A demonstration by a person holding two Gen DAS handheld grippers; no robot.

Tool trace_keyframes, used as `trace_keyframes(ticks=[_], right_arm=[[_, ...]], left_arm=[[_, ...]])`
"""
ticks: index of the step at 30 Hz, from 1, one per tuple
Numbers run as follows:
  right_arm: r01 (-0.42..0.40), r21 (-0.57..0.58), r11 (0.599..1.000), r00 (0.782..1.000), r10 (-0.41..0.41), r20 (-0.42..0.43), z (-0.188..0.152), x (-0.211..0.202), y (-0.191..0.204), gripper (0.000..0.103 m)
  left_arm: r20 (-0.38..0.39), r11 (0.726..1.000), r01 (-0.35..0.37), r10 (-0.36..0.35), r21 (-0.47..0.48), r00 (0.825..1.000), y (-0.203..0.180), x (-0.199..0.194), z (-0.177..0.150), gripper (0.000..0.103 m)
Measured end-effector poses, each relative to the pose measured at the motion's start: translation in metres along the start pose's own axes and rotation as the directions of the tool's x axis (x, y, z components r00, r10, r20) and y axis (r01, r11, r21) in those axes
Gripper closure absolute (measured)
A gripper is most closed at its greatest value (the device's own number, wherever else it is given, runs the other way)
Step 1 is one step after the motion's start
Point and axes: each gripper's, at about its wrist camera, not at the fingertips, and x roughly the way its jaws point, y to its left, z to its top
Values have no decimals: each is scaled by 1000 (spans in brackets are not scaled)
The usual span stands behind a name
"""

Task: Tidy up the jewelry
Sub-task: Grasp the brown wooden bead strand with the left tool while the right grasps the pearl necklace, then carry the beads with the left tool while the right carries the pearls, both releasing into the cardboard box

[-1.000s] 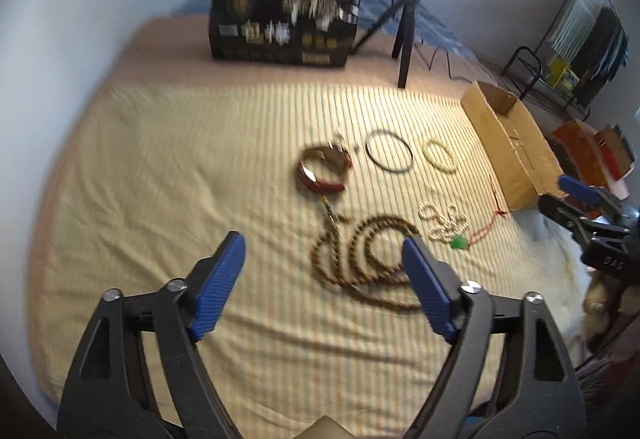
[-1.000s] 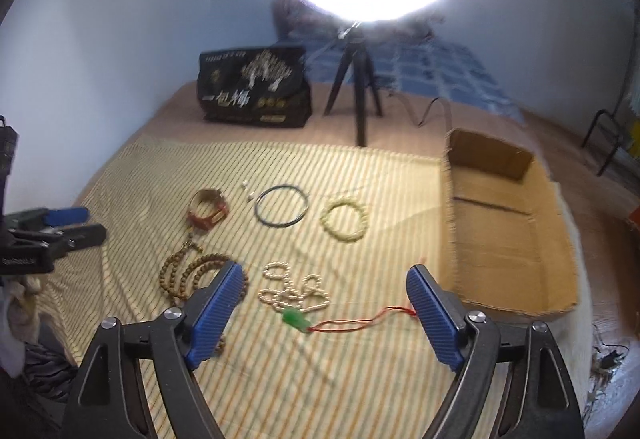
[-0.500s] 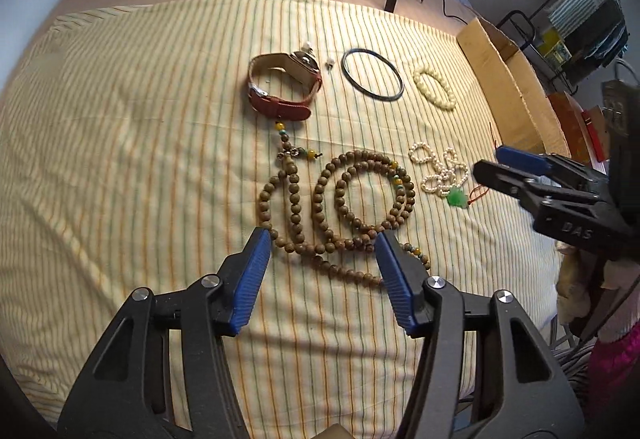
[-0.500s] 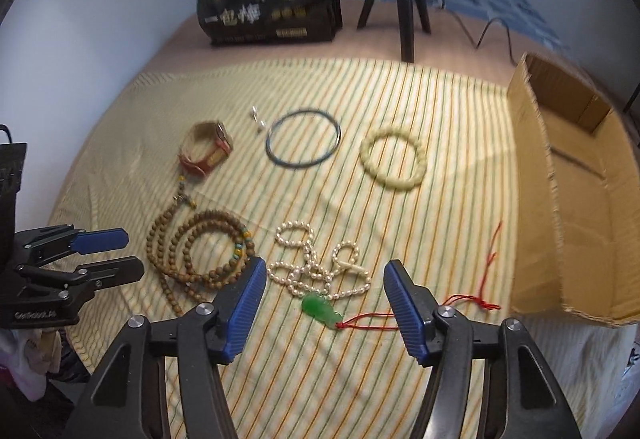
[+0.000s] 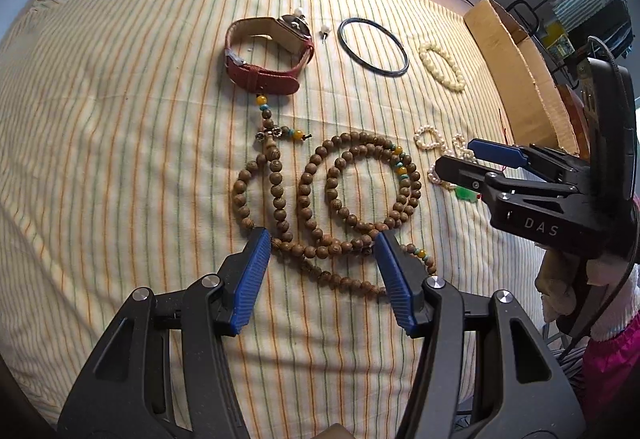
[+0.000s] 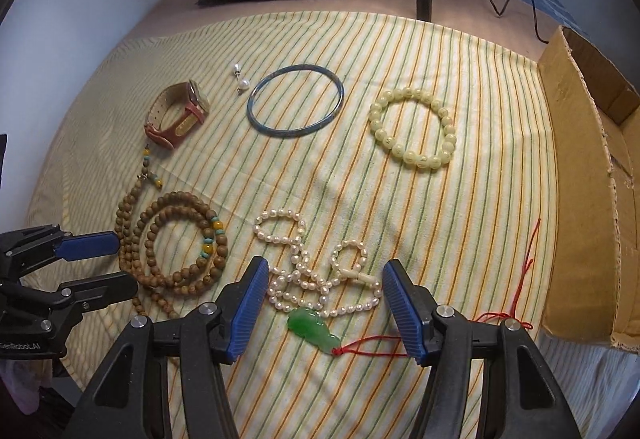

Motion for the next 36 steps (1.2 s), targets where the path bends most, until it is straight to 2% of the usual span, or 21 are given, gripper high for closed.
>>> trace_keyframes(ticks=[11,17,19,20,22,24,27,31,34,36], right_arm=[[73,-63,995,997,-74,-2,3,3,14,42],[84,-80,993,996,-83,8,2,0,19,52],[83,-89,993,997,-82,14,1,-2,23,63],[83,-92,992,997,-82,16,0,-2,25,66],[76,-97,992,997,-75,21,1,-2,27,79],[63,-96,993,998,-61,24,0,-3,30,90],[52,-100,994,998,-49,28,2,-3,33,97],[22,-81,996,999,-19,46,4,-9,33,98],[-24,-44,999,996,28,80,4,-25,26,98],[-25,-38,999,994,29,105,5,-34,19,98]], left_arm=[[16,1000,-25,25,-11,1000,-9,10,11,46],[17,998,-59,59,-12,998,-9,20,18,47],[21,997,-83,83,3,996,-13,21,18,51],[28,995,-103,102,16,994,-15,22,17,57],[43,992,-120,118,27,992,-16,24,18,67],[44,992,-122,122,19,992,-15,25,21,91],[34,996,-83,83,-14,996,-7,24,24,92],[52,998,-57,58,-22,997,-6,16,26,93],[83,999,-38,39,-6,996,-10,2,23,93],[114,999,-31,30,7,993,-13,-9,24,93]])
